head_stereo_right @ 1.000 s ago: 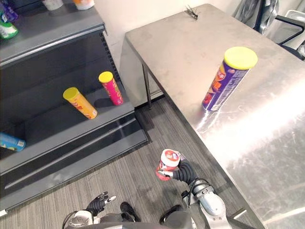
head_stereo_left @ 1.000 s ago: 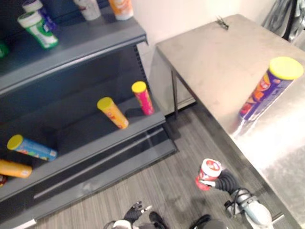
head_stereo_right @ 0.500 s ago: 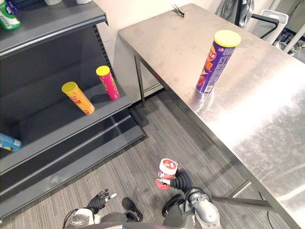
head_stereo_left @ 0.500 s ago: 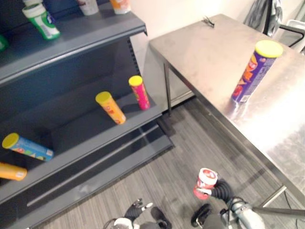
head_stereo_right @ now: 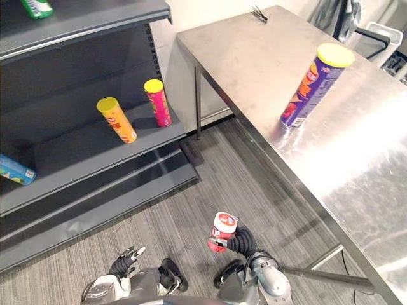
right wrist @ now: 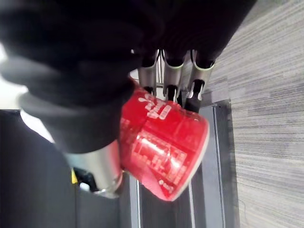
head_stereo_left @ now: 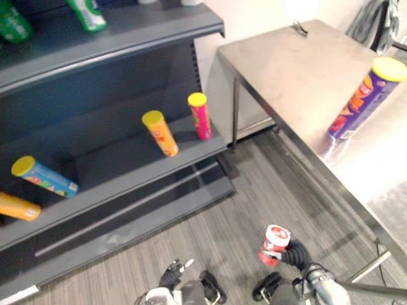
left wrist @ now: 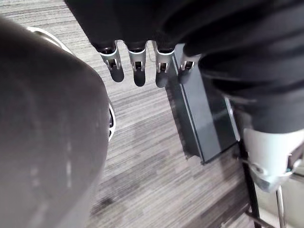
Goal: Put the gum and the chips on the shelf.
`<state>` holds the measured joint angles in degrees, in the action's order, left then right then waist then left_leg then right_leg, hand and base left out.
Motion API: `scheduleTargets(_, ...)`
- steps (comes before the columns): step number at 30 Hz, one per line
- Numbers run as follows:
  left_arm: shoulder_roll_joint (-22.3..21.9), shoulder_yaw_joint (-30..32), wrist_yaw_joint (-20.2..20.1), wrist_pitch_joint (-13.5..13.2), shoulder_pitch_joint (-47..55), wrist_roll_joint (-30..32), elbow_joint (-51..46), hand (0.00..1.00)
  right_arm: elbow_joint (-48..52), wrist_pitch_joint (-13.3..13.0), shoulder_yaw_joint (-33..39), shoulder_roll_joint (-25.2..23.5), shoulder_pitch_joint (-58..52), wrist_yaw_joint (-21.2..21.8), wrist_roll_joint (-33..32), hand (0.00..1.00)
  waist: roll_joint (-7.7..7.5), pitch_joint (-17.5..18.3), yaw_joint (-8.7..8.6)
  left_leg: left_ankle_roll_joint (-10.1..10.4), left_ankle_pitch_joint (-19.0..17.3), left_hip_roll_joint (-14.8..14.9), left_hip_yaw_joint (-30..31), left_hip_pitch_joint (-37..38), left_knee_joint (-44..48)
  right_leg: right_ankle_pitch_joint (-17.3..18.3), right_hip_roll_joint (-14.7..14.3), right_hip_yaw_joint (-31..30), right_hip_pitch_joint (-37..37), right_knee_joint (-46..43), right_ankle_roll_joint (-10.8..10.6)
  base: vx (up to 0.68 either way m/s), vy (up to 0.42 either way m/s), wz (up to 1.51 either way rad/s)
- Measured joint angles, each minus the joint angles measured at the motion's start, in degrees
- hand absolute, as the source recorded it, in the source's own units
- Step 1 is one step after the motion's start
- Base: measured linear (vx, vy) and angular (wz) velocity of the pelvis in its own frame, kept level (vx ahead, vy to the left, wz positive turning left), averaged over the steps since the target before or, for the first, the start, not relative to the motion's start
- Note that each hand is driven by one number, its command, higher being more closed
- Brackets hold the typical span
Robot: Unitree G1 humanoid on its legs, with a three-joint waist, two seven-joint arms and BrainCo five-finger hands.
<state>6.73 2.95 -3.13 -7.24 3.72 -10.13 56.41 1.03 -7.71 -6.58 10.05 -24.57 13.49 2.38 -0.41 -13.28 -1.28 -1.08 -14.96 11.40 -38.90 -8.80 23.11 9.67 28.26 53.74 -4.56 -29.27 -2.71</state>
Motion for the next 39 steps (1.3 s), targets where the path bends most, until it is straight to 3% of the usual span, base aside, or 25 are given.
scheduleTargets(2, 0.1, 0.8, 0.6, 0.2, 0.3, -2.7, -0.1, 0.0, -1.1, 0.1, 1.1, -0.4, -1.2, -0.7, 0.0, 1.0, -0.09, -0.6, -0.06, -0.7, -2.0, -0.5, 2.4, 0.2, 2.8, -1.7, 1.7, -10.0, -2.0, -7.2, 3.9, 0.02, 0.142, 0.69)
scheduleTargets(3, 0.6, 0.9, 0.6, 0.2, 1.3, -3.5, -0.8, 0.0, -1.7, 0.2, 2.4, -1.7, -2.5, -0.9, 0.0, 1.0, -0.09, -1.1, -0.39, -1.0, -2.7, -1.1, 5.1, 1.2, 3.6, -2.4, 0.9, -21.4, -5.2, -12.2, 6.2, 0.03, 0.127, 0.71)
scheduleTargets(4, 1.0, 1.0, 0.6, 0.4, 1.4, -3.9, -1.0, 0.0, -2.0, 0.2, 3.1, -2.6, -3.2, -0.9, 0.0, 1.0, 0.29, -1.3, -0.63, -1.0, -2.9, -1.1, 6.4, 1.4, 3.7, -1.3, -1.2, -26.9, -6.2, -11.8, 4.1, 0.12, 0.114, 1.04)
scheduleTargets(5, 2.2, 1.4, 0.8, 0.3, 2.3, -5.0, -1.0, 0.0, -2.0, 0.3, 3.7, -3.8, -4.5, -1.1, -0.1, 1.0, -0.07, -1.4, -1.06, -1.4, -3.2, -1.2, 9.3, 1.6, 3.5, 0.9, -7.0, -36.7, -6.5, -6.8, 0.2, 0.14, 0.048, 0.9)
scheduleTargets(7, 3.1, 2.4, 1.0, 0.3, 2.9, -5.4, 0.6, 0.0, -1.7, 0.3, 3.9, -4.5, -5.0, -1.4, -0.1, 1.0, -1.19, -1.4, -1.36, -1.3, -3.1, -2.4, 11.7, 1.4, 2.8, 0.6, -11.5, -44.4, -8.1, -0.7, -0.8, 0.12, 0.02, 0.72)
scheduleTargets(8, 3.8, 3.3, 1.4, 0.5, 3.1, -5.5, 2.5, 0.0, -1.2, 0.3, 4.1, -4.7, -5.1, -1.8, -0.1, 1.0, -1.49, -1.5, -2.07, -0.9, -2.9, -3.0, 13.5, 0.8, 2.8, -0.2, -15.5, -52.2, -10.3, 3.4, -2.2, 0.1, -0.011, 0.76)
scheduleTargets(9, 3.9, 3.6, 1.7, 0.7, 3.3, -5.5, 3.4, 0.0, -0.1, 0.5, 4.5, -5.1, -6.0, -1.9, -0.2, 1.0, -1.8, -1.4, -3.09, -0.7, -2.8, -4.3, 15.6, 0.3, 2.8, -1.2, -17.5, -57.9, -10.9, 5.9, -3.8, 0.14, -0.045, 1.41)
scheduleTargets(10, 4.1, 3.7, 1.8, 0.8, 3.4, -5.2, 4.2, 0.0, 2.4, 0.7, 5.1, -6.0, -8.0, -1.9, -0.2, 1.0, -2.87, -1.4, -4.68, -0.7, -2.9, -6.7, 18.5, 0.1, 3.2, -2.5, -17.5, -62.3, -11.3, 5.7, -6.1, 0.15, -0.071, 1.51)
scheduleTargets(12, 4.8, 4.0, 1.5, 1.2, 3.3, -4.8, 4.7, 0.0, 5.4, 1.3, 5.0, -6.5, -10.9, -1.4, -0.2, 1.0, -4.44, -1.9, -5.92, -0.1, -4.7, -8.5, 22.3, 0.5, 6.4, -4.3, -17.4, -63.4, -10.9, 2.9, -9.1, 0.25, -0.192, 1.51)
scheduleTargets(13, 4.8, 4.3, 1.4, 1.3, 3.6, -4.8, 4.7, 0.0, 5.9, 1.4, 4.9, -6.5, -11.0, -1.1, -0.3, 1.0, -4.59, -1.8, -5.51, 0.4, -5.4, -8.4, 22.9, 0.6, 7.2, -3.9, -17.5, -62.9, -10.7, 2.6, -8.7, 0.29, -0.235, 0.94)
scheduleTargets(15, 4.2, 4.2, 1.0, 1.6, 4.4, -4.8, 4.6, 0.0, 7.1, 1.4, 5.2, -6.0, -9.6, -0.3, -0.4, 1.0, -3.46, -1.0, -5.28, 2.0, -5.6, -7.4, 26.2, 0.9, 6.5, -1.9, -18.4, -60.0, -8.1, 4.2, -7.5, 0.22, -0.172, 0.47)
scheduleTargets(20, 3.1, 4.2, -0.1, 1.5, 4.3, -4.7, 2.7, 0.0, 11.8, 1.2, 8.7, -4.6, -6.0, 0.2, -1.3, 1.0, -2.18, -0.1, -5.9, 3.7, -0.5, -6.8, 28.7, 1.5, -2.4, -2.4, -19.3, -55.8, -7.5, 8.7, -5.4, 0.18, -0.144, 0.3)
scheduleTargets(24, 3.0, 4.2, -2.0, 1.2, 4.4, -2.6, 2.5, 0.0, 15.7, 0.6, 12.9, -2.5, -3.6, 0.7, -1.2, 1.0, -2.09, 1.5, -6.12, 4.4, 1.6, -6.8, 28.7, 4.3, -7.6, -2.6, -19.6, -55.1, -5.6, 11.1, -5.1, 0.15, -0.041, 0.07)
scheduleTargets(29, 2.9, 7.8, -2.9, 1.2, 5.8, -0.9, 3.2, 0.0, 23.9, -0.6, 17.8, -1.5, 0.0, 0.7, -1.1, 1.0, -3.61, 5.7, -6.09, 4.5, 3.4, -7.3, 28.6, 6.6, -12.9, -3.3, -19.7, -54.9, -3.8, 15.0, -4.4, 0.08, 0.005, 0.0)
scheduleTargets(33, 2.9, 14.1, -3.5, 1.3, 6.9, 0.3, 5.3, 0.0, 30.6, -3.1, 28.6, 4.2, 8.7, -1.1, -1.9, 1.0, -5.32, 7.8, -6.17, 4.5, 5.0, -7.7, 28.7, 8.6, -17.1, -3.8, -19.7, -54.9, -2.8, 16.6, -4.5, 0.02, -0.004, 0.01)
scheduleTargets(39, 2.9, 21.8, -3.4, 1.5, 7.8, 2.1, 7.4, 0.0, 33.9, -5.8, 30.7, 13.4, 21.8, -2.6, -7.0, 1.0, -5.43, 11.6, -6.16, 4.7, 8.7, -8.0, 29.3, 11.3, -24.4, -3.9, -20.1, -54.9, -2.7, 17.3, -4.4, 0.04, -0.012, 0.08)
